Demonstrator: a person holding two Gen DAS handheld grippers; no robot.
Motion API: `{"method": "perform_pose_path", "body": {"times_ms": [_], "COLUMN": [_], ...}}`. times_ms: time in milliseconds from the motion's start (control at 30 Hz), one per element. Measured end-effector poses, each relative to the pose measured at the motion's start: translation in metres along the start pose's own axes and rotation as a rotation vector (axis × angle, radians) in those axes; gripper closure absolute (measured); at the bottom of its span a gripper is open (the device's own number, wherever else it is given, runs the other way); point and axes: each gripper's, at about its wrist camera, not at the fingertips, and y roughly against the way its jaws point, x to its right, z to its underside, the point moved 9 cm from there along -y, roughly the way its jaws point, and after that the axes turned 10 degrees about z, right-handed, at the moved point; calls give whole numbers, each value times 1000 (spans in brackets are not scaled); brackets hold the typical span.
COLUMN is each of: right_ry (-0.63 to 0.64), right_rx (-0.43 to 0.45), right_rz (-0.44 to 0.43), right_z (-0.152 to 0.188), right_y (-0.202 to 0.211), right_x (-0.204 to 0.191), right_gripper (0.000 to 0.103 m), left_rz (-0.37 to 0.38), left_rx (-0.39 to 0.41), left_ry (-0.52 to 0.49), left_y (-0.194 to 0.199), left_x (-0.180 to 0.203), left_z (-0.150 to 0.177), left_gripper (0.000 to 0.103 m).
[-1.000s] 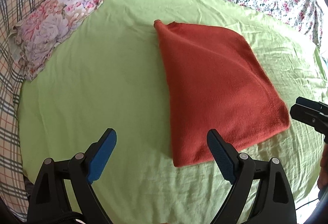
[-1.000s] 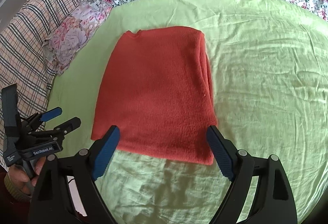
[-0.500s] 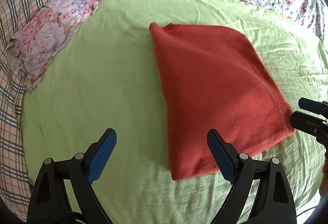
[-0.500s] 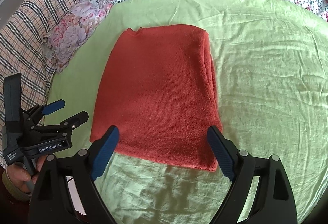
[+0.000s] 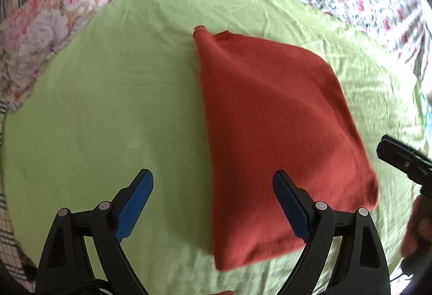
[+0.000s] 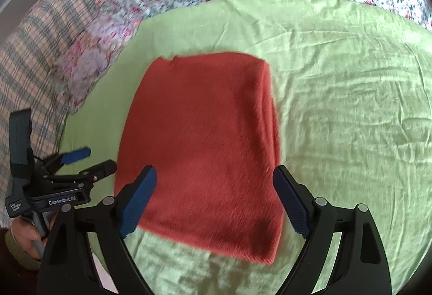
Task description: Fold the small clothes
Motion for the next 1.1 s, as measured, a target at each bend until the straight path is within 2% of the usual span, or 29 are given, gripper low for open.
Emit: {"method": "perform_pose_path", "body": {"times_ms": [100, 300, 333, 367, 400, 500, 667, 867, 900, 967, 1100], "right_ry": [-70, -190, -206, -217, -222, -196, -129, -129, -138, -153, -111], "right_rx": [-11, -76, -93, -111, -130, -55, -110, -121, -122, -117, -52], "right_rz": [-12, -22, -28, -34, -37, -11, 60, 78, 72, 78, 131], "right_z": [-16, -39, -40, -41, -42, -54, -43, -44, -45, -45, -37], "right_y": [-18, -73, -84, -93, -99, -83, -110, -104, -101, -90, -55], "right_x": [15, 37, 40, 42, 42, 41, 42, 42, 44, 51, 62], "right_gripper": [17, 44, 58, 90, 91, 92, 92, 89, 86, 67, 52], "left_rz": [46, 76, 76, 68, 55, 12, -21, -67, -73, -85, -109], "left_rx": [-21, -47, -51, -50, -44, -53, -64, -59, -51, -40, -28], "left_ry": [39, 125, 135, 138, 133, 116, 95, 58, 51, 41, 39], "left_y": [-18, -52, -56, -59, -60, -70, -81, -57, -52, -40, -21], "left_x": [-7, -27, -29, -31, -33, -36, -34, -26, -25, -23, -19], "left_z": [-17, -45, -48, -54, -57, -61, -58, -54, -52, -43, -22], "left_gripper": [12, 12, 12, 13, 13, 13, 11, 14, 14, 14, 14]}}
